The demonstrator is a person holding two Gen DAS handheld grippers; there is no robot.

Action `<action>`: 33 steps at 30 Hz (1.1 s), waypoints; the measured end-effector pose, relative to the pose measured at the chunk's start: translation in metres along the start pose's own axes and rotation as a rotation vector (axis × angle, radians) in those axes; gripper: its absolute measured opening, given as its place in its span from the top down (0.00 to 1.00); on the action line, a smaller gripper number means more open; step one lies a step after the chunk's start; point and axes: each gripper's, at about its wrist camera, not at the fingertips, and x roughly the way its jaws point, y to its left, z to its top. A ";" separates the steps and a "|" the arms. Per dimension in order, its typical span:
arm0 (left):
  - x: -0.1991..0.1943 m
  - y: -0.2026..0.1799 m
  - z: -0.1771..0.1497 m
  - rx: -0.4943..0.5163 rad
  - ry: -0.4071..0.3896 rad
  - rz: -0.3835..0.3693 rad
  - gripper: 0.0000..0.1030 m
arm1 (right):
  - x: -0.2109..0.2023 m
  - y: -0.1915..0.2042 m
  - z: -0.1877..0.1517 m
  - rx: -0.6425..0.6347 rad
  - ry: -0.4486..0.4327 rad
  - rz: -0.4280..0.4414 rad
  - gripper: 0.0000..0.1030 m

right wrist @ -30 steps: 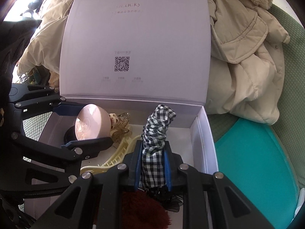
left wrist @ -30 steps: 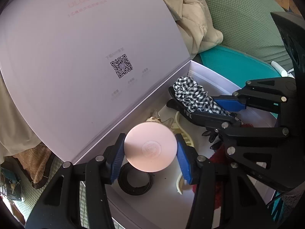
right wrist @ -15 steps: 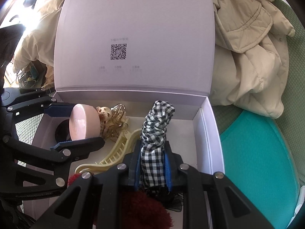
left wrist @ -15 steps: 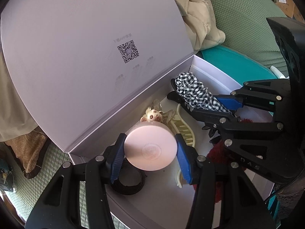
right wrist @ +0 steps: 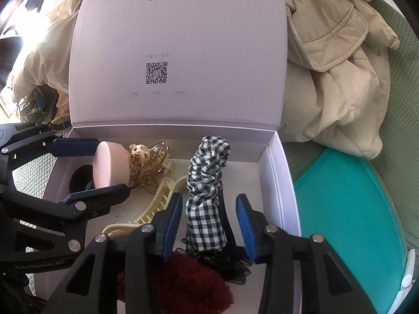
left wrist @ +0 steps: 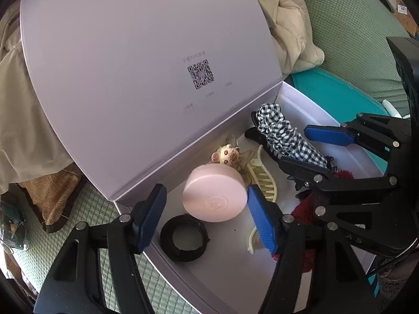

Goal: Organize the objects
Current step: 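Lower the pink compact into the box with the left tool while the right tool lowers the gingham scrunchie, then open both tools releasing the compact and scrunchie, then withdraw from the box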

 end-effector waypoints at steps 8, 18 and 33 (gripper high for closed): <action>-0.032 -0.001 0.001 -0.001 -0.059 0.008 0.35 | -0.030 0.001 -0.001 -0.001 -0.033 -0.017 0.50; -0.086 -0.002 -0.002 -0.020 -0.110 0.029 0.32 | -0.069 -0.010 0.000 0.018 -0.097 -0.040 0.50; -0.185 -0.011 -0.028 -0.032 -0.214 0.075 0.26 | -0.171 0.023 -0.019 0.009 -0.226 -0.081 0.46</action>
